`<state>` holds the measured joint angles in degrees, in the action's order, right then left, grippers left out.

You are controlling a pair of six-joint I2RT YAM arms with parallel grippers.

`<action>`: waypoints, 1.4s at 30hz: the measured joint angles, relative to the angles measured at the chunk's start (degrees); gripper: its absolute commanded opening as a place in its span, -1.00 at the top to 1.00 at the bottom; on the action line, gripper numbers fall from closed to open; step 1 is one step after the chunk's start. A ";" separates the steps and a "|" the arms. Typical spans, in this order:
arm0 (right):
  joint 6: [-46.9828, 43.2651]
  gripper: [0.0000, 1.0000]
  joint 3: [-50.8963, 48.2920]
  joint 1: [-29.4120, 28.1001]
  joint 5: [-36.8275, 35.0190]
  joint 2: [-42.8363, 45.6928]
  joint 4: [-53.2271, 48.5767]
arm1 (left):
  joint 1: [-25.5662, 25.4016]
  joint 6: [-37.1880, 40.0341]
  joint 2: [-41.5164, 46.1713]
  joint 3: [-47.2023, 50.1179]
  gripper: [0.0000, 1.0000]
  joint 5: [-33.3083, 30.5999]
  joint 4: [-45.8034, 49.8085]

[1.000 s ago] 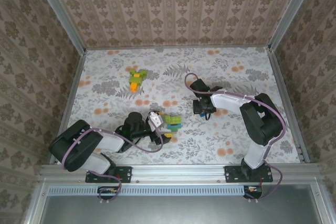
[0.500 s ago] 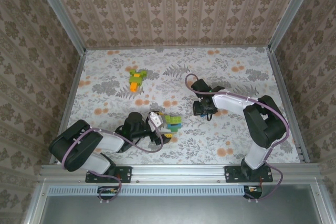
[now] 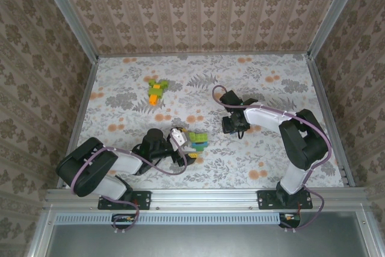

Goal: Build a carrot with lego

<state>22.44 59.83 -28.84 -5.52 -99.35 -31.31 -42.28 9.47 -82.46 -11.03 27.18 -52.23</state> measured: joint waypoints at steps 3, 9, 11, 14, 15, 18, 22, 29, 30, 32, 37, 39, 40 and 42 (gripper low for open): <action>-0.09 0.08 0.00 0.13 0.04 0.00 -0.24 | 0.00 0.02 0.00 -0.02 -1.00 -0.02 0.02; -0.70 0.21 0.00 0.37 0.44 -0.02 -0.24 | 0.00 0.26 -0.96 -0.79 -1.00 -0.04 0.02; -1.11 0.28 0.00 0.42 0.44 -0.02 -0.22 | 0.17 0.44 -1.18 -1.01 -1.00 -0.02 0.07; -1.33 0.32 0.07 0.48 0.76 -0.02 -0.35 | 0.66 0.46 -1.18 -1.14 -1.00 0.00 0.02; -1.38 0.33 0.11 0.48 0.83 0.00 -0.42 | 0.83 0.46 -1.18 -1.18 -1.00 0.02 0.02; -1.44 0.33 0.11 0.52 1.09 0.09 -0.48 | 1.62 0.72 -1.64 -1.90 -1.00 0.90 0.02; -1.42 0.33 0.09 0.59 1.88 0.70 -1.25 | 3.10 1.55 -3.04 -4.42 -1.00 3.61 0.48; -1.25 0.33 -0.48 0.57 2.75 3.91 -2.47 | 3.76 4.15 -3.10 -8.37 -1.00 9.84 3.89; -1.25 0.33 -0.48 0.57 2.78 4.17 -2.60 | 3.76 4.44 -3.10 -8.83 -1.00 10.60 4.31; -1.25 0.33 -0.59 0.57 2.80 4.39 -2.73 | 3.76 4.94 -3.21 -9.35 -1.00 11.69 4.74; -1.25 0.35 -0.85 0.57 2.97 4.42 -2.78 | 3.76 5.40 -3.76 -9.44 -0.90 13.73 5.73; -1.25 0.36 -0.85 0.57 2.99 4.42 -2.78 | 3.76 5.66 -3.76 -9.44 -0.79 14.82 5.86; -1.22 0.36 -0.85 0.57 2.99 4.42 -2.80 | 3.76 5.68 -3.76 -9.46 -0.74 15.32 5.99; -1.25 0.37 -0.85 0.46 3.02 4.42 -2.80 | 3.76 5.75 -3.80 -9.62 -0.65 16.11 6.25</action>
<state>21.19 58.98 -28.38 -2.50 -94.94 -34.11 -38.52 15.22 -86.26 -20.64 43.29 -45.98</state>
